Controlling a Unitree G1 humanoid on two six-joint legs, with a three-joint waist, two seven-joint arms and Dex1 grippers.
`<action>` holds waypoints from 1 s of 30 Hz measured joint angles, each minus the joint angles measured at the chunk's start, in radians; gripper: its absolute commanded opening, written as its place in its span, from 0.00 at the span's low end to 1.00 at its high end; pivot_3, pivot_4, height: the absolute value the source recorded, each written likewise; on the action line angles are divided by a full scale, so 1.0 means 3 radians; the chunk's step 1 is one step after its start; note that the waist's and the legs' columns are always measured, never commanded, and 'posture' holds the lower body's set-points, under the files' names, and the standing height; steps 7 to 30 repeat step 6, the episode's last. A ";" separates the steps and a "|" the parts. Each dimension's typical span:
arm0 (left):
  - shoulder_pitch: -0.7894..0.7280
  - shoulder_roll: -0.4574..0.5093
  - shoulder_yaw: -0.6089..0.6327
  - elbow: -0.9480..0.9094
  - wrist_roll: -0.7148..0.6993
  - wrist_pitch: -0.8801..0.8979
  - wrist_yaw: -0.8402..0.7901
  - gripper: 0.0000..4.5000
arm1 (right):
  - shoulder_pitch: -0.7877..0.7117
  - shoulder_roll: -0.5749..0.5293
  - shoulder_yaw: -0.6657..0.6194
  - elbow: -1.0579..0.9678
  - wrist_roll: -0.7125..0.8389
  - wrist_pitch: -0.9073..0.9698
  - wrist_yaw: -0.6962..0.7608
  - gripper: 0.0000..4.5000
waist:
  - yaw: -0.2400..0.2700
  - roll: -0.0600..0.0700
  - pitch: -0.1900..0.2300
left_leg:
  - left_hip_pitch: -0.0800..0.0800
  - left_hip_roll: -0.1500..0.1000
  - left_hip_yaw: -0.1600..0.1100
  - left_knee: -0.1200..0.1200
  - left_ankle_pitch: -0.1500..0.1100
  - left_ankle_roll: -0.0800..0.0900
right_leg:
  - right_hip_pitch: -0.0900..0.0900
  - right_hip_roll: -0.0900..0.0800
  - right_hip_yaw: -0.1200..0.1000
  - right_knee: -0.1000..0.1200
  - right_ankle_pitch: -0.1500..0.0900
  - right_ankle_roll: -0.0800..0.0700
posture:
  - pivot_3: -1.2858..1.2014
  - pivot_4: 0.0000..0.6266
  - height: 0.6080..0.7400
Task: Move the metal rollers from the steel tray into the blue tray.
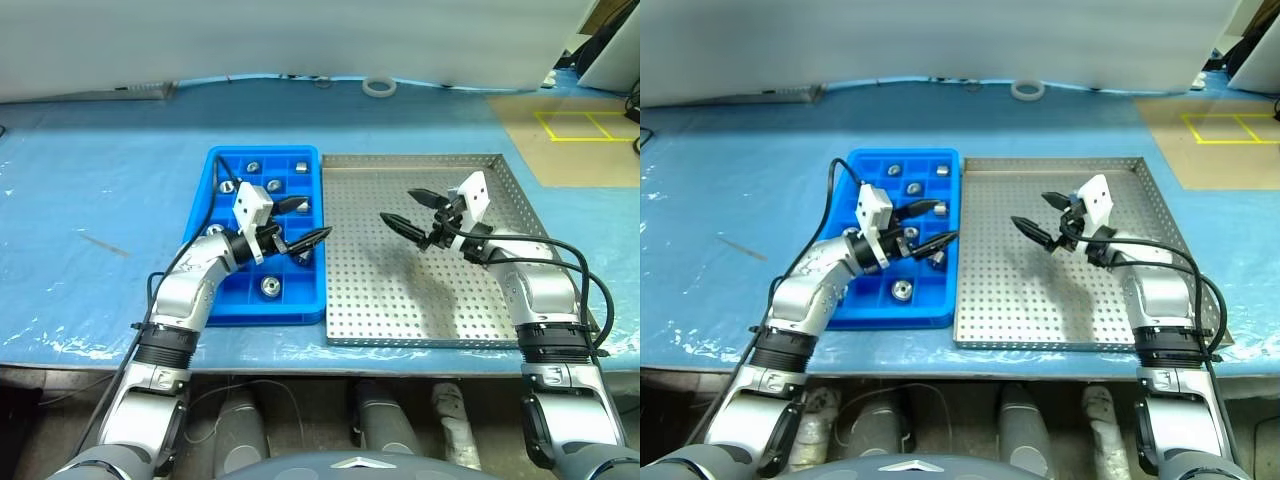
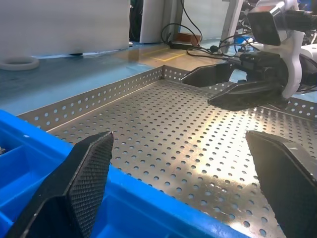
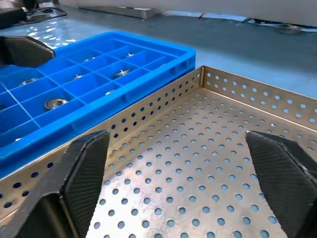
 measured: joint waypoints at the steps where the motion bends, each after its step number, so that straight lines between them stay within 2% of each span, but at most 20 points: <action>1: 0.0000 -0.0002 0.0002 0.0000 0.0002 0.0000 0.0011 1.00 | -0.0004 0.0003 0.0000 0.0002 -0.0002 -0.0033 -0.0028 1.00 | 0.0002 0.0000 0.0000 | -0.0001 0.0000 0.0000 0.0000 0.0000 0.0000 | 0.0000 0.0000 0.0000 0.0000 0.0000 0.0000 | 0.39 0.24 1.00; 30: 0.0003 0.0027 0.0012 -0.0002 0.0008 0.0003 0.0062 1.00 | -0.0086 0.0028 0.0000 0.0053 -0.0001 -0.0137 -0.0075 1.00 | 0.0007 0.0000 0.0000 | -0.0003 0.0000 0.0000 -0.0001 -0.0001 0.0002 | 0.0000 0.0000 -0.0001 -0.0002 0.0000 0.0000 | 0.40 0.24 1.00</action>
